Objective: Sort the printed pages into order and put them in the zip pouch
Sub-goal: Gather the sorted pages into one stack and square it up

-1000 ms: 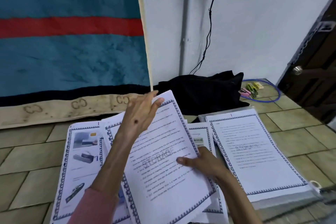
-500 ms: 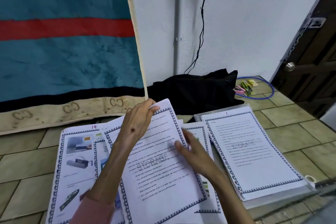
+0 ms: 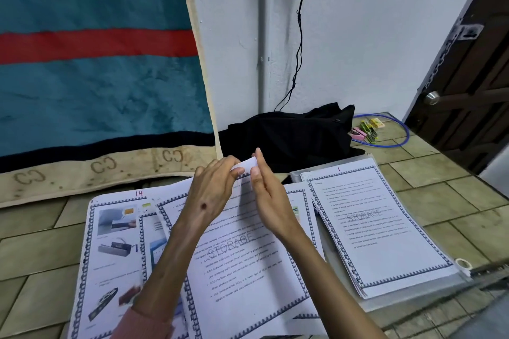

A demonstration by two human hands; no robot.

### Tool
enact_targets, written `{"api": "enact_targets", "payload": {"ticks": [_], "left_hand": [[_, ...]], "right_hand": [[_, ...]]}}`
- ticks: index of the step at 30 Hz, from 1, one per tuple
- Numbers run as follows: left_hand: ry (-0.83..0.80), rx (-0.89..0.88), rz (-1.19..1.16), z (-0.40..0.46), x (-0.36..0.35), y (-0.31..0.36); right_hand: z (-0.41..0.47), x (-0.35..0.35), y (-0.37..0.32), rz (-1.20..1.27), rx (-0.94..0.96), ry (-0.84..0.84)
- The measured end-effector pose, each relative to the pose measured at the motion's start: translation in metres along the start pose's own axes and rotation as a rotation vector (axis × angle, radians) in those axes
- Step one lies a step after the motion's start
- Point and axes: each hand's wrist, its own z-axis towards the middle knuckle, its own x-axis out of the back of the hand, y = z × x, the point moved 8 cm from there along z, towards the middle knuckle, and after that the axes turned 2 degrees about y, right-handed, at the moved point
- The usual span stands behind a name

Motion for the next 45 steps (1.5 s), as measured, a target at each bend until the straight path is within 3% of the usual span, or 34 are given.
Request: {"api": "enact_targets", "payload": {"ticks": [4, 7, 9, 11, 18, 20, 23, 26, 32, 38, 45], "left_hand": [[-0.003, -0.027, -0.013, -0.001, 0.002, 0.0], [0.059, 0.008, -0.068, 0.001, 0.021, -0.011], [0.077, 0.02, -0.072, 0.002, 0.032, -0.019], [0.053, 0.007, -0.059, 0.002, 0.036, -0.024], [0.034, 0.04, 0.03, 0.0, 0.041, -0.041], [0.028, 0.05, 0.045, -0.002, 0.038, -0.041], [0.022, 0.048, 0.033, -0.003, 0.033, -0.039], [0.008, 0.027, 0.029, -0.002, 0.025, -0.036], [-0.041, 0.017, 0.008, 0.004, 0.009, -0.017], [-0.042, 0.037, -0.012, 0.005, 0.005, -0.019], [-0.098, 0.077, -0.02, 0.004, 0.0, -0.023]], "right_hand": [[0.002, 0.017, 0.011, 0.047, -0.023, 0.147], [-0.015, 0.045, 0.055, -0.305, -0.235, 0.28], [-0.039, 0.051, 0.098, -0.571, -0.491, 0.21], [-0.059, 0.04, 0.125, -0.68, -0.615, 0.101], [-0.049, -0.004, 0.131, -0.972, -0.453, -0.052], [-0.043, -0.002, 0.125, -0.958, -0.408, -0.032], [-0.022, 0.036, 0.113, -0.898, -0.341, 0.178], [0.009, 0.072, 0.128, -0.734, -0.431, 0.268], [0.044, 0.062, 0.138, -0.64, -0.535, 0.114], [0.049, 0.065, 0.14, -0.562, -0.59, 0.098], [0.04, 0.094, 0.121, -0.251, -0.507, 0.424]]}}
